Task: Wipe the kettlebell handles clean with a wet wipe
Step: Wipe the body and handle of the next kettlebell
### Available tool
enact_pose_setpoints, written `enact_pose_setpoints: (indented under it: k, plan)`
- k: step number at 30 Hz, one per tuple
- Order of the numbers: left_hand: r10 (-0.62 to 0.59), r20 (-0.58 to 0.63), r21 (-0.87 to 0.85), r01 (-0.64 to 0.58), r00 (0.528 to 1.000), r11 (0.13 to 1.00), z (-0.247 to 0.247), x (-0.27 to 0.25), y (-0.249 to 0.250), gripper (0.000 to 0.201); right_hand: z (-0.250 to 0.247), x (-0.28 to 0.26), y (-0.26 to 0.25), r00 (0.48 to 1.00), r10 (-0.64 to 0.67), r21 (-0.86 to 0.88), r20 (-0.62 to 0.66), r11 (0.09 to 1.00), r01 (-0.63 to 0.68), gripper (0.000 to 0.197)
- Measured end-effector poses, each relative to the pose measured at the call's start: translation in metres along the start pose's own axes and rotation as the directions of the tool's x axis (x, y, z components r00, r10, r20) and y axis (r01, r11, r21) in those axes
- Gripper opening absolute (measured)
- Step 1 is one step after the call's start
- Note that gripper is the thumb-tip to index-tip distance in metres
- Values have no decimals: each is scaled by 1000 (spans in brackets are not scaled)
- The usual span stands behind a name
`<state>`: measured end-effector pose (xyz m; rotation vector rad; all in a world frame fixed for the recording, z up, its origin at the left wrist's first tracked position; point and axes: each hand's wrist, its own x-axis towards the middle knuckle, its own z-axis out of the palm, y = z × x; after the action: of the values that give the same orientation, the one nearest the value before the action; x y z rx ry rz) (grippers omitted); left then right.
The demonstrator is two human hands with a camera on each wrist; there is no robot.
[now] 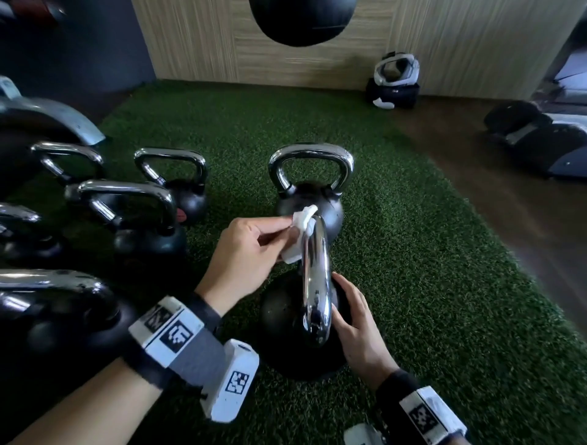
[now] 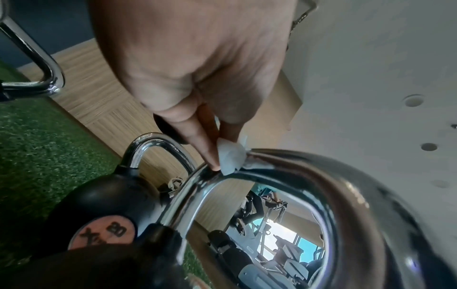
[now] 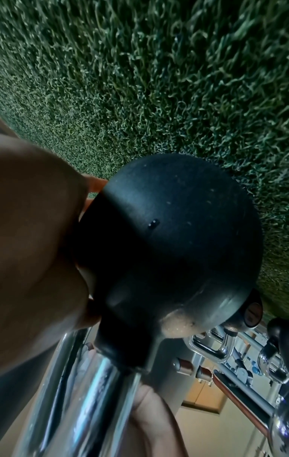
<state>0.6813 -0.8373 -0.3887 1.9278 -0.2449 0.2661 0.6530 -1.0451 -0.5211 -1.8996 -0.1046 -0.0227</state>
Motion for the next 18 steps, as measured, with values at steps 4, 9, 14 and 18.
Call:
enact_pose_setpoints:
  k: [4,9,14,18]
  plan:
    - [59,78,9,-60,995,998,-4,-41,21,15,-1,0,0,1000,-4,-5,3,1000,4,83]
    - [-123,196,-152,155,973,976,-13,-40,23,7,1,-2,-1,999,-31,-21,-31,999,31,66]
    - [-134,396,-46,165,909,985,-13,-69,10,3,0,-2,-2,1000,-25,-17,-17,1000,25,64]
    - [-50,322,-18,59,945,998,-15,-76,11,6,1,-3,-2,998,-47,-30,-28,998,47,64]
